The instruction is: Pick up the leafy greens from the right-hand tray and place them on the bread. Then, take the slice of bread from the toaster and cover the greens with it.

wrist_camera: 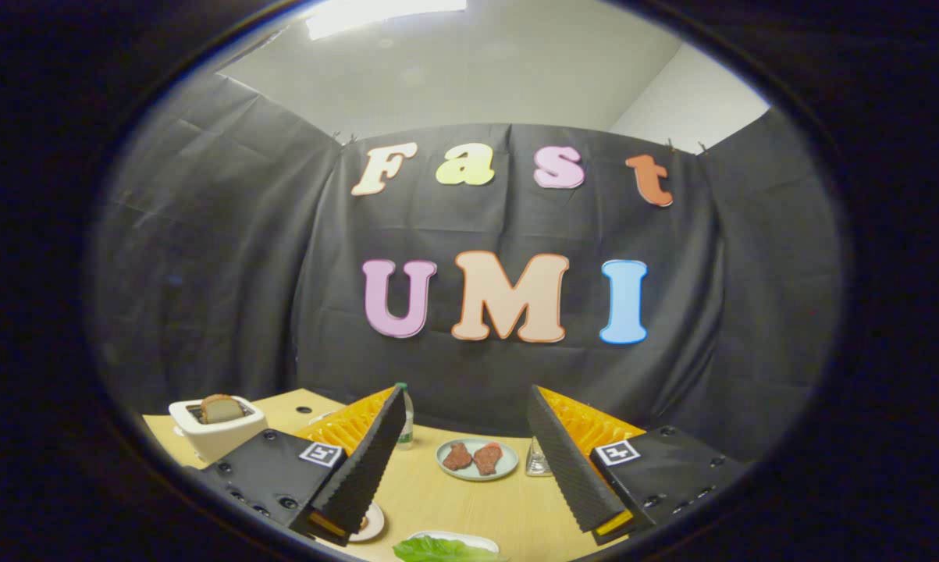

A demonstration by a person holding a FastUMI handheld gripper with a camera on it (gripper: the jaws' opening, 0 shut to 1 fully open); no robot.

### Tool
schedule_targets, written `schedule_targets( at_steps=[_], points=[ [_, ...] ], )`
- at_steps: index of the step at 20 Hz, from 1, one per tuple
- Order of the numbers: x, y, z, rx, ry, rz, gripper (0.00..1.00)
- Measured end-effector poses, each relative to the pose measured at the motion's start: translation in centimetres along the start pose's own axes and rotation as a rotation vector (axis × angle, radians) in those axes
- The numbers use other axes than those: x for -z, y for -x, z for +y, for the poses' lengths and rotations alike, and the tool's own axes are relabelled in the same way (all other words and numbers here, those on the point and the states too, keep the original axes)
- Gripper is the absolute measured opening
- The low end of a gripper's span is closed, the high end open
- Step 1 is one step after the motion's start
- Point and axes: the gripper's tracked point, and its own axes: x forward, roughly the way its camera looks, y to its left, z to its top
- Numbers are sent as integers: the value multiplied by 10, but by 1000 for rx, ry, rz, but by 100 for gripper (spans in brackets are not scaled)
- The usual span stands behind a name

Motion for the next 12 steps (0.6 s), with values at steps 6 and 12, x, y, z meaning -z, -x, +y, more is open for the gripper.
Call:
schedule_targets(
  at_steps=[6,12],
  points=[
    [33,2,-2,-101,115,86,100],
    [79,2,-5,-207,141,212,100]
  ],
)
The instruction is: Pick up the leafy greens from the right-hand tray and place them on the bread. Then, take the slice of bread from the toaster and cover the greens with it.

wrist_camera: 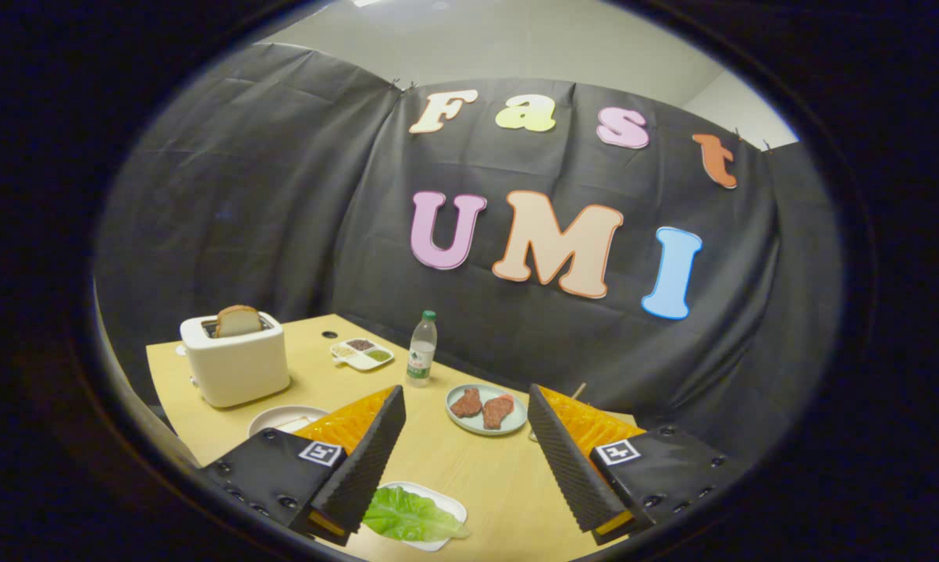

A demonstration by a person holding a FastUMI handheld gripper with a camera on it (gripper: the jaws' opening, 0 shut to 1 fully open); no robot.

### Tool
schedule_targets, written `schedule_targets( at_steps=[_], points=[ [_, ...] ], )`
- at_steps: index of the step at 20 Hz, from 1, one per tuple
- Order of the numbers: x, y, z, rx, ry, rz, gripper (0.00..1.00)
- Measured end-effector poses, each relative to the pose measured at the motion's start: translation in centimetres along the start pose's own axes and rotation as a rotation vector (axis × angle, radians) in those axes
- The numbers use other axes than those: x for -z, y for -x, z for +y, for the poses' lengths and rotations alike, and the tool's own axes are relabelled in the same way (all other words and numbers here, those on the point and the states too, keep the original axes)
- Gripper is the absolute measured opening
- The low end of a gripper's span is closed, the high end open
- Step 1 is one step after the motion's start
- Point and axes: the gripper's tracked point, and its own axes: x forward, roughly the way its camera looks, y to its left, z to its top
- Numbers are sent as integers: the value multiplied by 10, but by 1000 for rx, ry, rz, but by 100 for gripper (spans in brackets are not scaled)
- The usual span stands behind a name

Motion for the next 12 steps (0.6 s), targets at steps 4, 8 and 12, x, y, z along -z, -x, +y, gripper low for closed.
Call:
schedule_targets(
  at_steps=[4,8,12],
  points=[
    [32,-6,4,-78,16,76,100],
    [68,-12,18,-182,79,160,100],
    [109,-18,34,-277,90,248,100]
  ],
)
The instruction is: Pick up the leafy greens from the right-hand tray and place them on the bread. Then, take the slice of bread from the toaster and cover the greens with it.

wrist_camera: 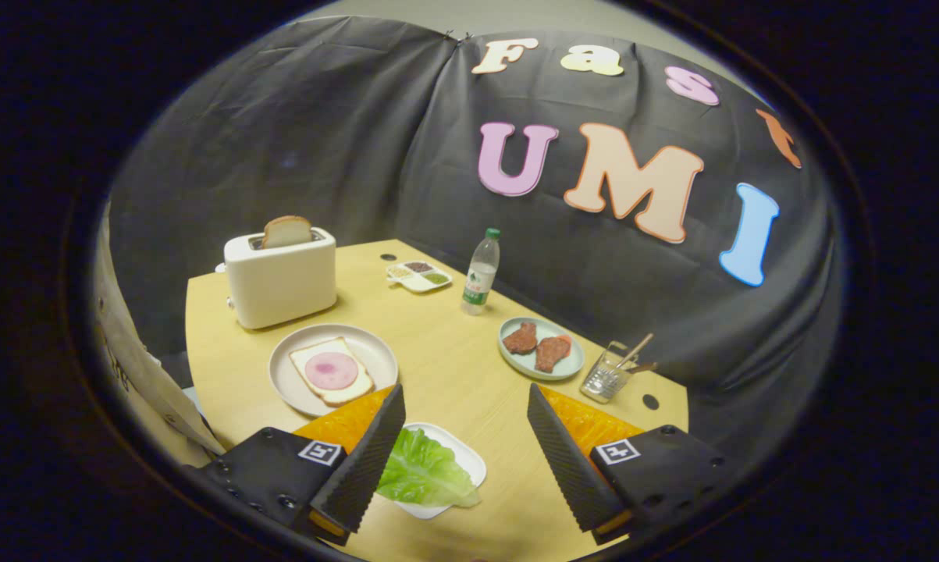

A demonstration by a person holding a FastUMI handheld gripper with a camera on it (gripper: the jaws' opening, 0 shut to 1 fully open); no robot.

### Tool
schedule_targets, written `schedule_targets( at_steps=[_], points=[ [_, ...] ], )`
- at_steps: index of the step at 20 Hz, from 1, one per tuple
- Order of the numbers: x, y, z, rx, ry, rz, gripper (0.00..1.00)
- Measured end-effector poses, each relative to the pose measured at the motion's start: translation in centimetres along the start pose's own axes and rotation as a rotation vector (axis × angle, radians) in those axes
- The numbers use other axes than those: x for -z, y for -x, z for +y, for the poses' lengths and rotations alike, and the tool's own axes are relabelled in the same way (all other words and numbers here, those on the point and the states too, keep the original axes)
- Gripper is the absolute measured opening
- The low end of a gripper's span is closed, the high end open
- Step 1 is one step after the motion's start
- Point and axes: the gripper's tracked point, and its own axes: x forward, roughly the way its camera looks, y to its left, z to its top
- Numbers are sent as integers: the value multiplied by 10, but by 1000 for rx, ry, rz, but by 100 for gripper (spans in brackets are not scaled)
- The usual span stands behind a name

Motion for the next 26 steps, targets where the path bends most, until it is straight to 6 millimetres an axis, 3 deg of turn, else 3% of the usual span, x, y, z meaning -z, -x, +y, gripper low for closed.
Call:
schedule_targets(
  at_steps=[7,11,21,26],
  points=[
    [77,-34,21,-161,50,194,100],
    [110,-48,30,-225,53,282,100],
    [159,-73,42,-307,36,409,100],
    [166,-72,45,-318,-13,430,100]
  ],
)
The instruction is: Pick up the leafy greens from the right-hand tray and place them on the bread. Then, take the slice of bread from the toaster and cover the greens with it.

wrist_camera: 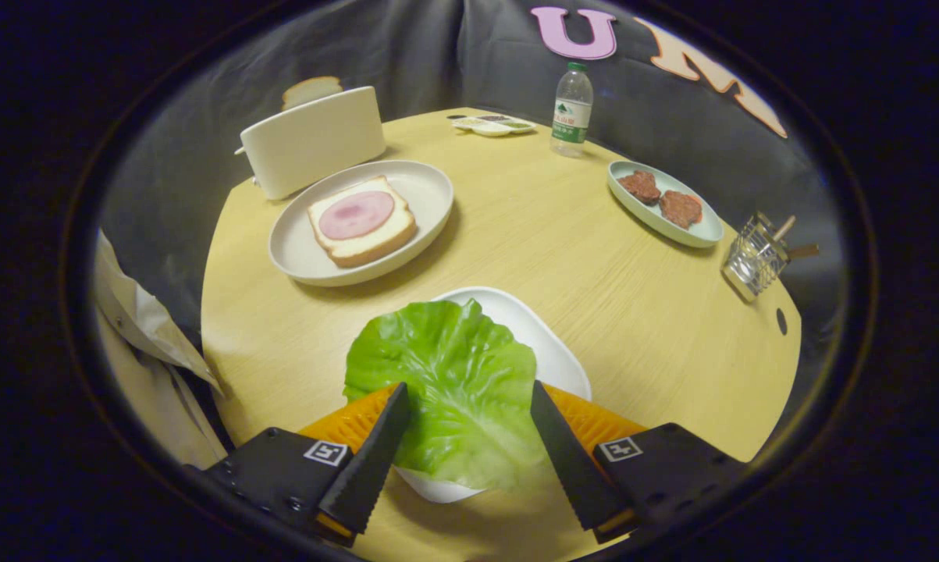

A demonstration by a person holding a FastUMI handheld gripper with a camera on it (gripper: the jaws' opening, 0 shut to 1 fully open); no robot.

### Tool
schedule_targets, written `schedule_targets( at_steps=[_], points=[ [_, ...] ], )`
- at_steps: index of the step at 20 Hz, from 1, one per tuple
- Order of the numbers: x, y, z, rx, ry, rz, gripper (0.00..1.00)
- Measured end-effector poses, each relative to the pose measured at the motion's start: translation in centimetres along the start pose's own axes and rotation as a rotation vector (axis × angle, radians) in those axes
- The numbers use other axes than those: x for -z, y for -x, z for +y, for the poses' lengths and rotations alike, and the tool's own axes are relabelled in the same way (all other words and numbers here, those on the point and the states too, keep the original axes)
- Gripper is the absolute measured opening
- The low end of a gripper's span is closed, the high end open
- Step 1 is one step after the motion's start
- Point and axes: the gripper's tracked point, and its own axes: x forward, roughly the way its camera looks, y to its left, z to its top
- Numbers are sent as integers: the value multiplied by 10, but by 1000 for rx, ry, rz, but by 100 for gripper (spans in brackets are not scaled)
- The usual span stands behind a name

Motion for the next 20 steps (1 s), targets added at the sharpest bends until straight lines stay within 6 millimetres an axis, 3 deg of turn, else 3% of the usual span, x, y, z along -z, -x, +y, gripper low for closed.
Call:
schedule_targets(
  at_steps=[2,7,10,14,15,20],
  points=[
    [0,-1,0,3,-3,-4,100],
    [0,1,4,17,-13,7,77],
    [-1,-1,5,23,-25,9,77],
    [-3,-2,9,44,-18,-4,28],
    [-2,-3,11,38,-10,-6,10],
    [-3,1,10,68,-17,17,5]
  ],
)
